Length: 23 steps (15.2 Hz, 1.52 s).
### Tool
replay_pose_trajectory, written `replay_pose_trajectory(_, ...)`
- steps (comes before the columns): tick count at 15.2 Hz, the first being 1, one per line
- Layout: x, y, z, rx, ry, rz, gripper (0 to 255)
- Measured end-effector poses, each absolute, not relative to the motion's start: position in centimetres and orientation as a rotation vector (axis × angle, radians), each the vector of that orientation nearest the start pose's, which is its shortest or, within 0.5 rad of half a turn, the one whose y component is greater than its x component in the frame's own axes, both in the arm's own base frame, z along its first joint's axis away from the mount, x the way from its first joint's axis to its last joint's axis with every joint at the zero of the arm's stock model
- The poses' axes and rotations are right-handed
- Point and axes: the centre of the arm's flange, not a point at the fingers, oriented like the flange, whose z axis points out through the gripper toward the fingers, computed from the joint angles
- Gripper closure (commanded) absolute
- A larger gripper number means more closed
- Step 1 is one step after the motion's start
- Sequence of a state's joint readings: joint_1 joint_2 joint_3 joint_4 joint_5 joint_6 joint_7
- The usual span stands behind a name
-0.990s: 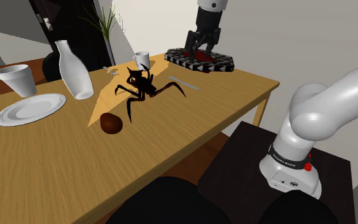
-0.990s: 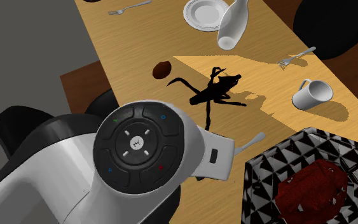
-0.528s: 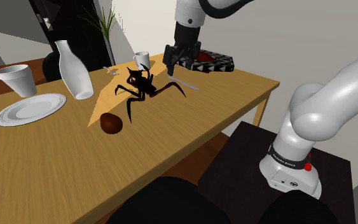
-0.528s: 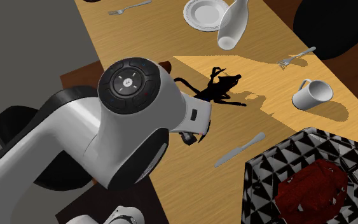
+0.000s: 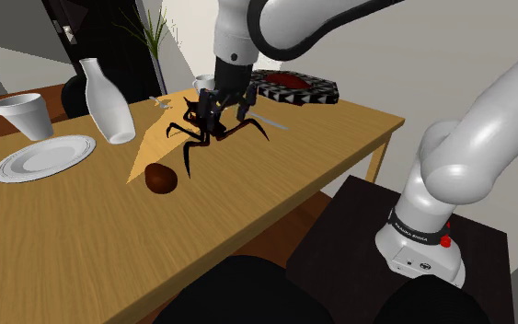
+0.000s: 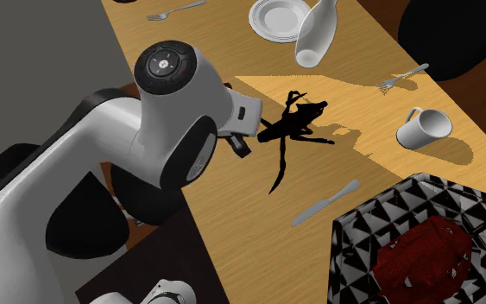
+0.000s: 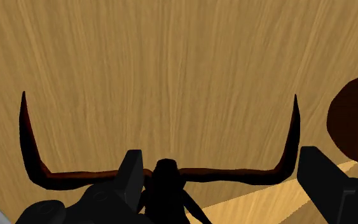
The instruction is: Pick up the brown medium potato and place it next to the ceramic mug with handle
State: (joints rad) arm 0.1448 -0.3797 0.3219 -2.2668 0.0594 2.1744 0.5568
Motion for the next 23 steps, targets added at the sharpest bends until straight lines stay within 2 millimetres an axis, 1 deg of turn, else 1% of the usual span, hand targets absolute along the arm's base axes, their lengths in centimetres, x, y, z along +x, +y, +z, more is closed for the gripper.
replay_pose_trajectory(1, 41.7, 23.8, 52.3, -3.029, 0.182, -0.413, 0)
replay_pose_trajectory(5, 42.9, 27.8, 50.9, -3.006, 0.168, -0.427, 0)
replay_pose_trajectory(6, 43.2, 29.1, 50.8, -3.001, 0.163, -0.431, 0)
replay_pose_trajectory(7, 43.9, 30.5, 50.2, -2.994, 0.159, -0.434, 0)
replay_pose_trajectory(9, 44.7, 32.2, 49.3, -2.983, 0.152, -0.44, 0)
replay_pose_trajectory(12, 45.7, 36.0, 48.7, -2.966, 0.14, -0.45, 0)
replay_pose_trajectory(13, 46.1, 36.5, 48.2, -2.962, 0.138, -0.452, 0)
replay_pose_trajectory(15, 46.3, 37.2, 47.1, -2.96, 0.138, -0.453, 0)
replay_pose_trajectory(20, 47.1, 37.5, 44.7, -2.959, 0.137, -0.453, 0)
replay_pose_trajectory(23, 47.2, 37.6, 44.3, -2.959, 0.137, -0.453, 0)
